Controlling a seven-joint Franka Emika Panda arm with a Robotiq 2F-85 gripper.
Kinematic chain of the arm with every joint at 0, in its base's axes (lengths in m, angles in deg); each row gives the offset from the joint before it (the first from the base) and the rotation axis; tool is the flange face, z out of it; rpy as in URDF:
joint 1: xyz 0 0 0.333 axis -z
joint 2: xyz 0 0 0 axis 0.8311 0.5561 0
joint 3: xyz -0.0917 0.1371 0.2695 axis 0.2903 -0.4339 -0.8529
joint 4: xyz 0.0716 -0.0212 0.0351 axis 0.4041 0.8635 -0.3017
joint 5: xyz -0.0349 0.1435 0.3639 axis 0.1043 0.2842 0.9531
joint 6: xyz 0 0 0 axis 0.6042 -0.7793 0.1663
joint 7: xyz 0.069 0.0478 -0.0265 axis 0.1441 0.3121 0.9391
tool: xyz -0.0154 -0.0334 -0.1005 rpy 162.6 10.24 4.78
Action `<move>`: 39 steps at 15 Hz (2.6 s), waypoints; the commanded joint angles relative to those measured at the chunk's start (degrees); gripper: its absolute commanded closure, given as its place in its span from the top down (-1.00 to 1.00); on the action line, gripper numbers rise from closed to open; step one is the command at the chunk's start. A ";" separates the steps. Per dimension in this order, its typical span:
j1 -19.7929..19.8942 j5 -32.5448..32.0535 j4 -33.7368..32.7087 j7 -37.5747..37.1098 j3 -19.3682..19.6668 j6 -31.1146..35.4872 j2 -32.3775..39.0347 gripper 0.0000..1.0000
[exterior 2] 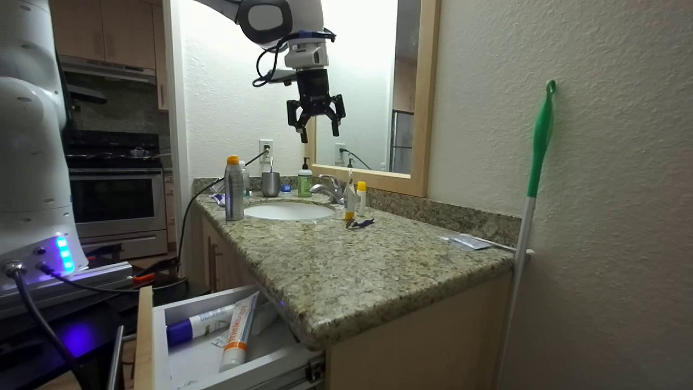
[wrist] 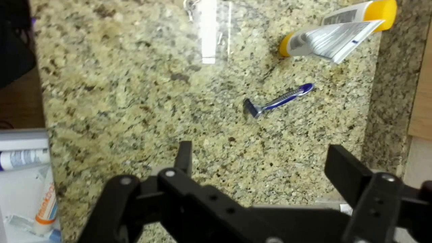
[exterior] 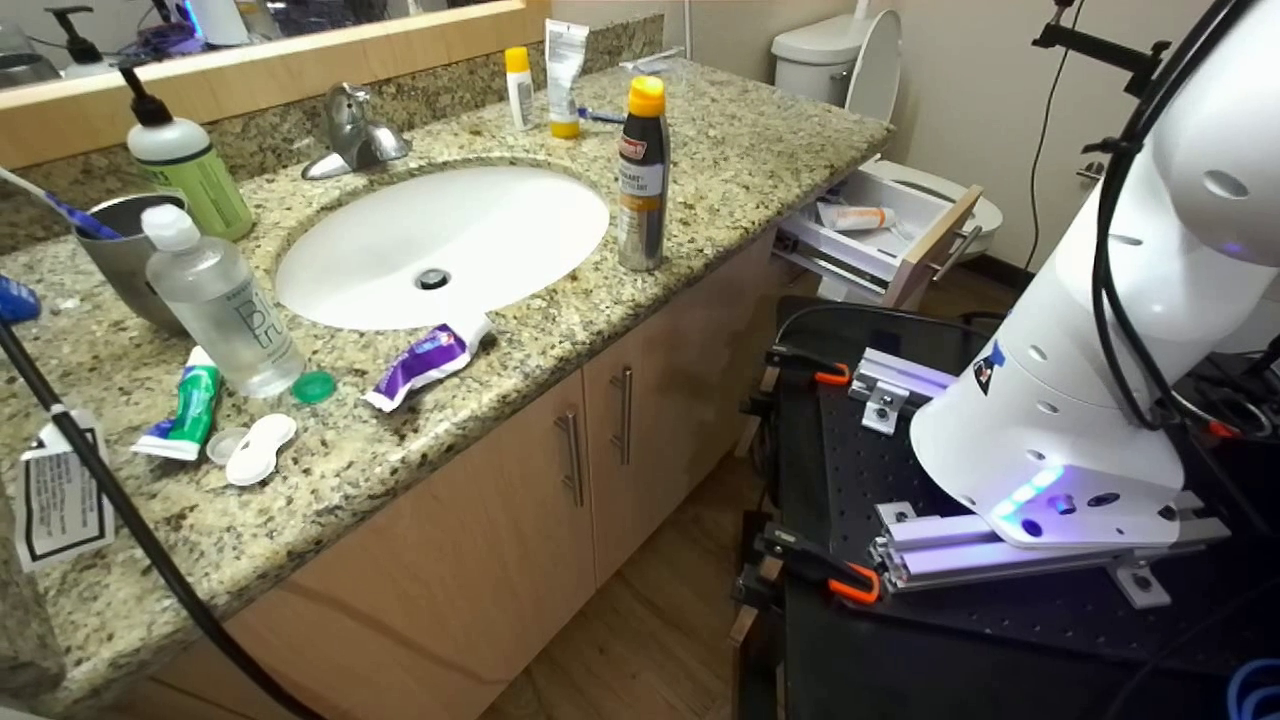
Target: Pick the tubes and the small bottle on the right side of the counter, put them in the drawer then close it
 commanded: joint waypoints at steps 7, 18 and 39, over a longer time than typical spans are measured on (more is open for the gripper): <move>-4.76 0.15 -8.11 -24.39 -1.01 0.93 7.32 1.00; -6.69 6.62 -16.20 -44.74 -3.10 11.78 21.78 1.00; -4.52 7.03 -17.43 -44.31 -5.17 10.75 25.38 -1.00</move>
